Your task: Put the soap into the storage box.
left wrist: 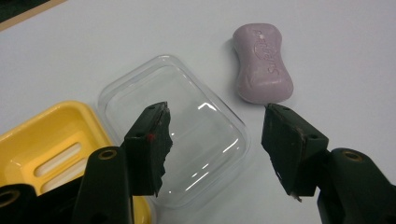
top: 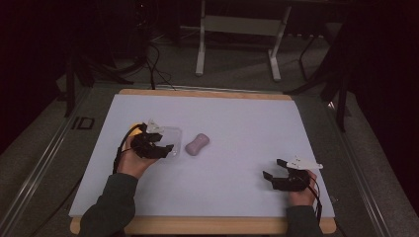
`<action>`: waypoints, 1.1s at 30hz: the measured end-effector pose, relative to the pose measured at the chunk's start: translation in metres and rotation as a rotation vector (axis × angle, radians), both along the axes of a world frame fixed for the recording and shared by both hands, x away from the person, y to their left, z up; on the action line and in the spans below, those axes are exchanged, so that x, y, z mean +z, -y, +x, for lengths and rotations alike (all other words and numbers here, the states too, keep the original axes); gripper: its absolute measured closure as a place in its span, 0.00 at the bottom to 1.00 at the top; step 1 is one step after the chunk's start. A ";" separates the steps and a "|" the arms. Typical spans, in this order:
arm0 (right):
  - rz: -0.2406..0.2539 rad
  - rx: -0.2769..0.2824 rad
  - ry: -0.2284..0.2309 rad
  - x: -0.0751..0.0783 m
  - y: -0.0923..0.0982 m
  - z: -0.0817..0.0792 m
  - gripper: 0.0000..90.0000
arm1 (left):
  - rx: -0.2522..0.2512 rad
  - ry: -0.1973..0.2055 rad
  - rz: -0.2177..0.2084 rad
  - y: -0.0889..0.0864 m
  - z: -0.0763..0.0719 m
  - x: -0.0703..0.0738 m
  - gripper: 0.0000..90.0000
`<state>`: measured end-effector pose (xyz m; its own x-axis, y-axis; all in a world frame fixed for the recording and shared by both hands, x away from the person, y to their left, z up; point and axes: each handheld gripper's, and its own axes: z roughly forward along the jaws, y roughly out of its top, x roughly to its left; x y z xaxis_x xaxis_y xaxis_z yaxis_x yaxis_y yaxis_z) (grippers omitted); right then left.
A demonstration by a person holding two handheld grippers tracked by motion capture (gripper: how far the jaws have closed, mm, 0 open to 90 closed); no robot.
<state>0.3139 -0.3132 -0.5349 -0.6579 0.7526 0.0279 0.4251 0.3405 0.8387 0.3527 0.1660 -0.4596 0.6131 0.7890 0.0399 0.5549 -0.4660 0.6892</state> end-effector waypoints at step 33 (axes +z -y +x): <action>-0.011 0.003 0.002 0.000 -0.001 0.000 0.22 | -0.056 -0.041 0.105 0.036 0.030 0.005 0.45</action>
<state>0.3135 -0.3117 -0.5351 -0.6599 0.7512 0.0183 0.4223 0.3506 0.8359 0.3827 0.1295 -0.4541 0.6586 0.7466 0.0942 0.5530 -0.5651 0.6123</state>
